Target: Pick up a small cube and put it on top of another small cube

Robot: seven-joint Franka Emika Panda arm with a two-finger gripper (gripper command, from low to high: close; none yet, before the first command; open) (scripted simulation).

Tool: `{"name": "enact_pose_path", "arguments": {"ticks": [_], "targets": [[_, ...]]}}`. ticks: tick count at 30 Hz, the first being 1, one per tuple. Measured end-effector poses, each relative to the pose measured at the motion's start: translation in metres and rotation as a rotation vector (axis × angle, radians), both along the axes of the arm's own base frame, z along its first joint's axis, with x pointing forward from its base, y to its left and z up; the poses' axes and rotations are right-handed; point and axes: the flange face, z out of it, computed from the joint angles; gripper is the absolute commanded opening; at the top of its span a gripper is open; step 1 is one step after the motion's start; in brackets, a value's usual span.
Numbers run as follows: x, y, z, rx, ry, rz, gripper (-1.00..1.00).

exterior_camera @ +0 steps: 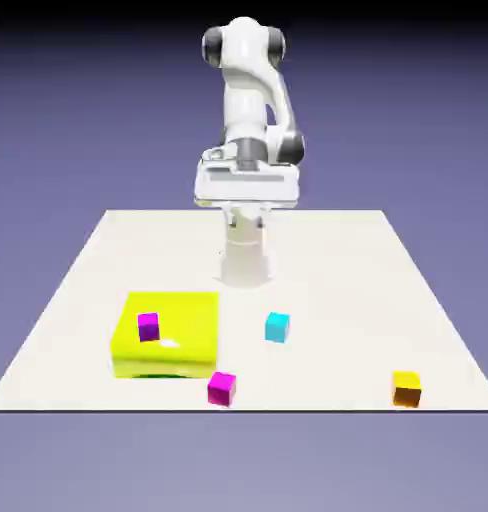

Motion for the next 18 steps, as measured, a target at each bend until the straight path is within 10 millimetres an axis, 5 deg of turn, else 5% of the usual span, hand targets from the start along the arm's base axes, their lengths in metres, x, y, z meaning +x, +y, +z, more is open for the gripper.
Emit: {"name": "enact_pose_path", "arguments": {"ticks": [8, 18], "targets": [[0.023, 0.074, -0.098, -0.216, 0.47, 0.246, 0.0], [0.0, 0.146, -0.216, -0.572, 0.998, 0.519, 0.0]]}}
